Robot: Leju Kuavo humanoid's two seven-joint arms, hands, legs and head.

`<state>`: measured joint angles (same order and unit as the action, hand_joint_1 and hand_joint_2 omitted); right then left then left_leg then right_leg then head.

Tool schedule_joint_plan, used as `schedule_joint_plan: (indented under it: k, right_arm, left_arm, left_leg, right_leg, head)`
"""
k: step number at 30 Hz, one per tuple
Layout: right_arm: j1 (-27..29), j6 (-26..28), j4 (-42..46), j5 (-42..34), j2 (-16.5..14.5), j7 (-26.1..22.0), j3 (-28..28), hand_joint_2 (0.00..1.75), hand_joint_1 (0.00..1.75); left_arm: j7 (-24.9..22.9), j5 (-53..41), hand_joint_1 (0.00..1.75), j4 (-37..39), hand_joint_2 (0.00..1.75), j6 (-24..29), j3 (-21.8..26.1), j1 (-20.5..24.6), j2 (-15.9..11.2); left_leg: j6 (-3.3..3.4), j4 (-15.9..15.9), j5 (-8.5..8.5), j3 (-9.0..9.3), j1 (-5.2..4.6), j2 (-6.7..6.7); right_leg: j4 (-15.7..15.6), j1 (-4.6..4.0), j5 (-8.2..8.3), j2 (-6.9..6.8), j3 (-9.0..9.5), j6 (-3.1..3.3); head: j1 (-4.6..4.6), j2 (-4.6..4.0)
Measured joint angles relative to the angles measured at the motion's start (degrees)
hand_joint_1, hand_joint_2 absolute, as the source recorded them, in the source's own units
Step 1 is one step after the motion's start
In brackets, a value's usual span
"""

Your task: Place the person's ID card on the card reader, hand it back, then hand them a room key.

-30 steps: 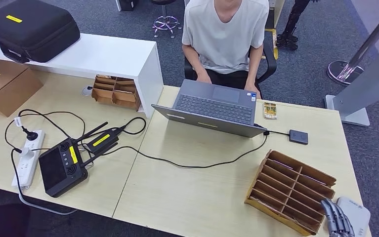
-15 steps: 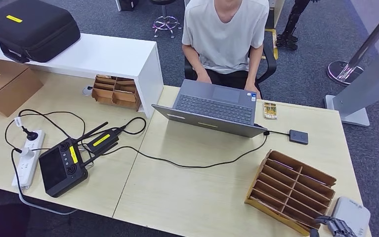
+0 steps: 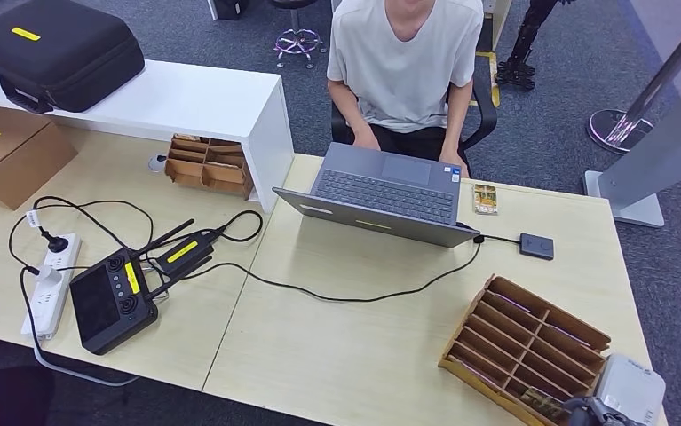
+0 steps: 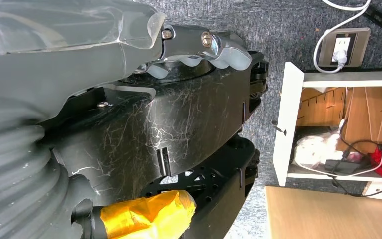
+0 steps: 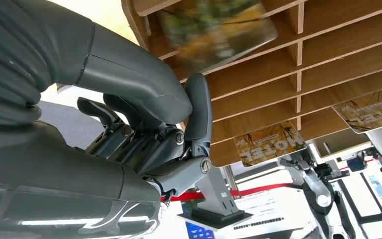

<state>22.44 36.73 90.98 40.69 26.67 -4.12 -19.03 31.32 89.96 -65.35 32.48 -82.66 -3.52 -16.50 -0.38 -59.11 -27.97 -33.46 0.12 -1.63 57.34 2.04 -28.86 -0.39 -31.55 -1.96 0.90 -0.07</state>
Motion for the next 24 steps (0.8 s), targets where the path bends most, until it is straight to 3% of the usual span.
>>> schedule_joint_plan:
  k: [15, 16, 19, 20, 24]
  right_arm:
    - [0.02, -0.69, -0.22, -0.17, -0.34, -0.87, 0.33, 1.75, 1.75]
    - [0.02, -0.72, -0.23, -0.17, -0.37, -0.9, 0.4, 1.75, 1.55]
    - [0.02, -0.75, -0.25, -0.05, -0.49, -0.97, 0.57, 1.75, 0.24]
    - [0.02, -0.77, -0.25, 0.05, -0.53, -0.99, 0.59, 1.75, 0.0]
    - [0.02, -0.81, -0.22, 0.54, -0.75, -1.0, 0.6, 1.75, 0.0]
  left_arm:
    - [0.0, 0.0, 0.0, 0.0, 1.75, 0.02, 0.0, 0.0, 0.0]
    - [0.0, 0.0, 0.0, 0.0, 1.75, 0.02, 0.0, 0.0, 0.0]
    - [0.0, 0.0, 0.0, 0.0, 1.75, 0.01, 0.0, 0.0, 0.0]
    - [0.0, 0.0, 0.0, 0.0, 1.75, 0.02, 0.0, 0.0, 0.0]
    - [0.0, 0.0, 0.0, 0.0, 1.75, 0.02, 0.0, 0.0, 0.0]
  left_leg:
    - [0.0, 0.0, 0.0, 0.0, 0.0, 0.0]
    - [0.0, 0.0, 0.0, 0.0, 0.0, 0.0]
    - [0.0, 0.0, 0.0, 0.0, 0.0, 0.0]
    - [0.0, 0.0, 0.0, 0.0, 0.0, 0.0]
    - [0.0, 0.0, 0.0, 0.0, 0.0, 0.0]
  right_leg:
    - [0.0, 0.0, 0.0, 0.0, 0.0, 0.0]
    - [0.0, 0.0, 0.0, 0.0, 0.0, 0.0]
    - [0.0, 0.0, 0.0, 0.0, 0.0, 0.0]
    - [0.0, 0.0, 0.0, 0.0, 0.0, 0.0]
    - [0.0, 0.0, 0.0, 0.0, 0.0, 0.0]
  head:
    - [0.0, 0.0]
    - [0.0, 0.0]
    - [0.0, 0.0]
    - [0.0, 0.0]
    - [0.0, 0.0]
